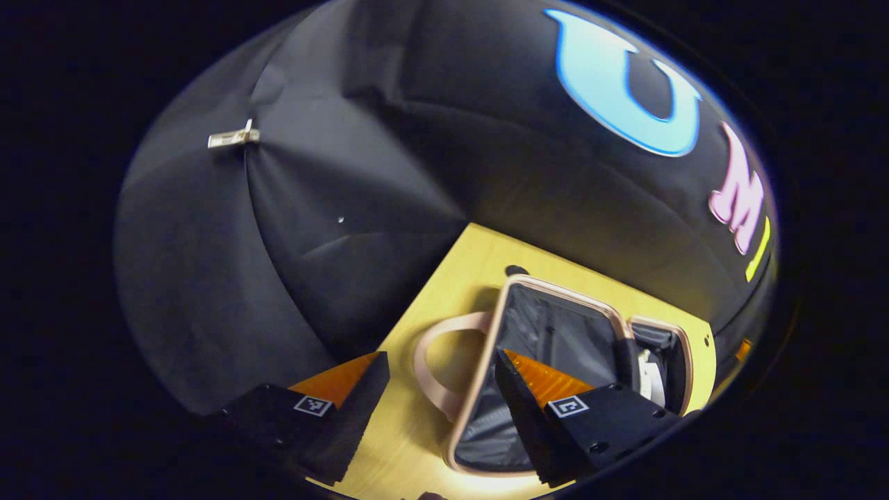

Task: First open the suitcase, pack the skin care products into it, and then close the suitcase.

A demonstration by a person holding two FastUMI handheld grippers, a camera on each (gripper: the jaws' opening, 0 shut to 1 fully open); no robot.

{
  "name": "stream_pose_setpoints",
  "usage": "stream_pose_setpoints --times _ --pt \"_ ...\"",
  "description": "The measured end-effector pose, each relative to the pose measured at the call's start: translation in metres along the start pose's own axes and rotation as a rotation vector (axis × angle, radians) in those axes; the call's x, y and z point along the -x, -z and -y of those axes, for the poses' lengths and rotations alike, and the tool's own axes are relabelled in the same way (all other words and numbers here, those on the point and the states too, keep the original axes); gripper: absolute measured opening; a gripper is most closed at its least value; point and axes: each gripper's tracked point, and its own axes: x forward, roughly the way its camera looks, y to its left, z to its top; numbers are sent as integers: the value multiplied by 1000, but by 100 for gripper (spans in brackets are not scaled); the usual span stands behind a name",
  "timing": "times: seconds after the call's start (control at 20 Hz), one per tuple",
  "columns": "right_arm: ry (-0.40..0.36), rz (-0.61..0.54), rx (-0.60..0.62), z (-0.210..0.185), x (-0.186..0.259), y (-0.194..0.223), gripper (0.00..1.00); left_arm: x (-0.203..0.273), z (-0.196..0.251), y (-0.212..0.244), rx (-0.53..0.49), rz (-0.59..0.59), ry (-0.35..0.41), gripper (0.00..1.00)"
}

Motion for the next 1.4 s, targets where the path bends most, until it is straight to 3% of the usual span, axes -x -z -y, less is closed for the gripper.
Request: stream_pose_setpoints --times 0.25,0.4,0.5,0.55,0.6,0.65,0.85,1.05,1.15,1.4 --pt "41 -32 -50 41 20 15 97 -53 -23 15 -27 -125 -80 96" --pt "81 -52 -22 71 31 24 98 -69 -24 33 -55 -206 -90 94" --pt "107 -54 -3 84 33 28 98 -79 -20 38 -59 -228 -85 88" --pt "111 -63 8 88 34 33 97 -80 -21 40 -63 -237 -81 75" --pt "112 -79 16 91 36 39 98 -82 -18 41 -58 -246 -71 87" --pt "113 -95 20 93 36 44 98 -84 -15 42 -52 -243 -50 76" --pt "128 -132 17 100 40 61 97 -85 -22 43 -49 -252 -44 63" --pt "125 -159 33 105 39 72 98 -85 -16 44 -49 -229 -49 23" --pt "133 -141 69 111 34 70 98 -74 -11 31 -75 -165 -70 19" --pt "119 -131 54 111 27 64 98 -11 20 -21 -121 1 -31 10"
